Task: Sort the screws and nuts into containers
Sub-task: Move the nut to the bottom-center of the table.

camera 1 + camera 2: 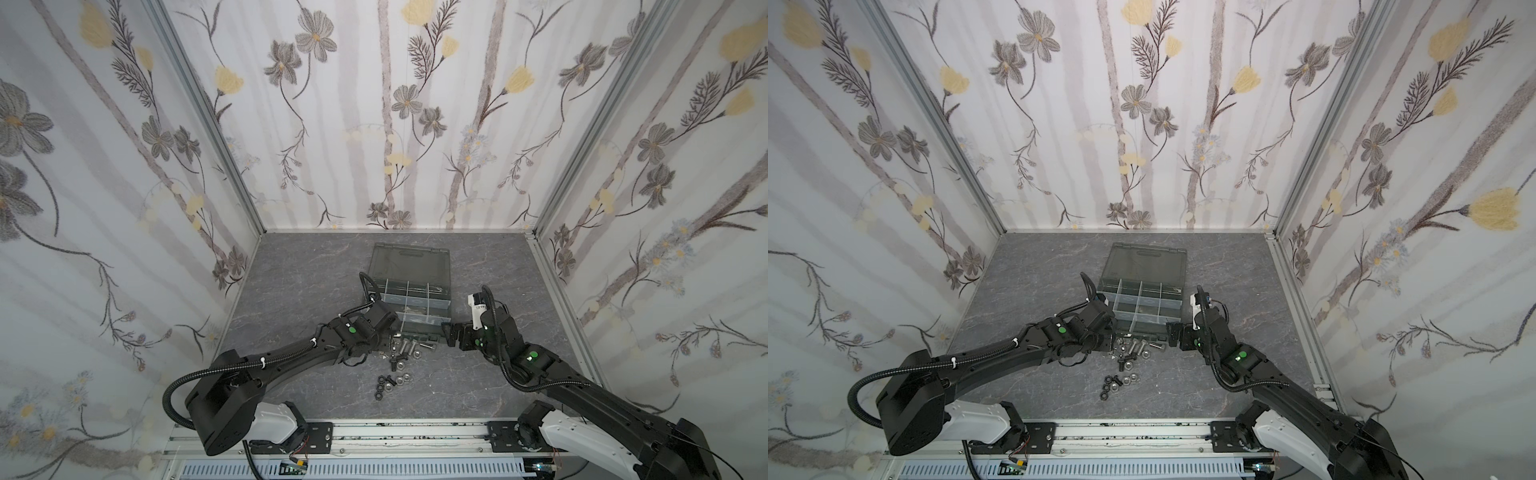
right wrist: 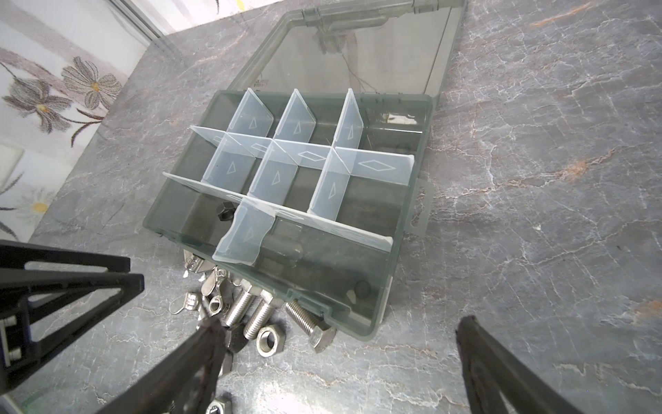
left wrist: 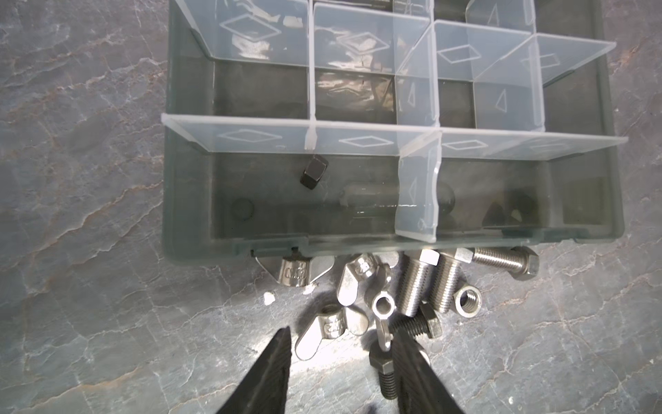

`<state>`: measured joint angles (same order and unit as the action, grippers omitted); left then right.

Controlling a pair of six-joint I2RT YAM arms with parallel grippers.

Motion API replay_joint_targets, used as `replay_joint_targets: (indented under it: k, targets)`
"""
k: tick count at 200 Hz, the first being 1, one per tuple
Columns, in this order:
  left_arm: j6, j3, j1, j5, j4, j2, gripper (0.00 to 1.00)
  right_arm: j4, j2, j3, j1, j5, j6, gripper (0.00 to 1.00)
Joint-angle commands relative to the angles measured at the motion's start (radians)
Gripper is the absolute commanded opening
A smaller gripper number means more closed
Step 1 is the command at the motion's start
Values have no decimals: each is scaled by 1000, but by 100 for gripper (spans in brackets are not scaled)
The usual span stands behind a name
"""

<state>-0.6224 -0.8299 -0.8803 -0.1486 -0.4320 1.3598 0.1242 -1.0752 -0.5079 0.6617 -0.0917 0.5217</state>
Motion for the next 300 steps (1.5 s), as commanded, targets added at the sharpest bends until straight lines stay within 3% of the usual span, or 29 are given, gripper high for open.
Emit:
replay_joint_targets:
  k: [1, 71, 129, 300]
  targets:
    - [-38, 35, -25, 8, 1, -13, 49, -6, 8, 2, 1, 0, 4, 100]
    - [-143, 132, -126, 45, 2, -31, 49, 0, 26, 24, 2, 6, 22, 100]
    - [-200, 194, -144, 42, 2, -56, 47, -6, 24, 30, 1, 8, 27, 100]
    - [-205, 174, -198, 69, 23, 36, 46, -11, 45, 56, 1, 8, 37, 100]
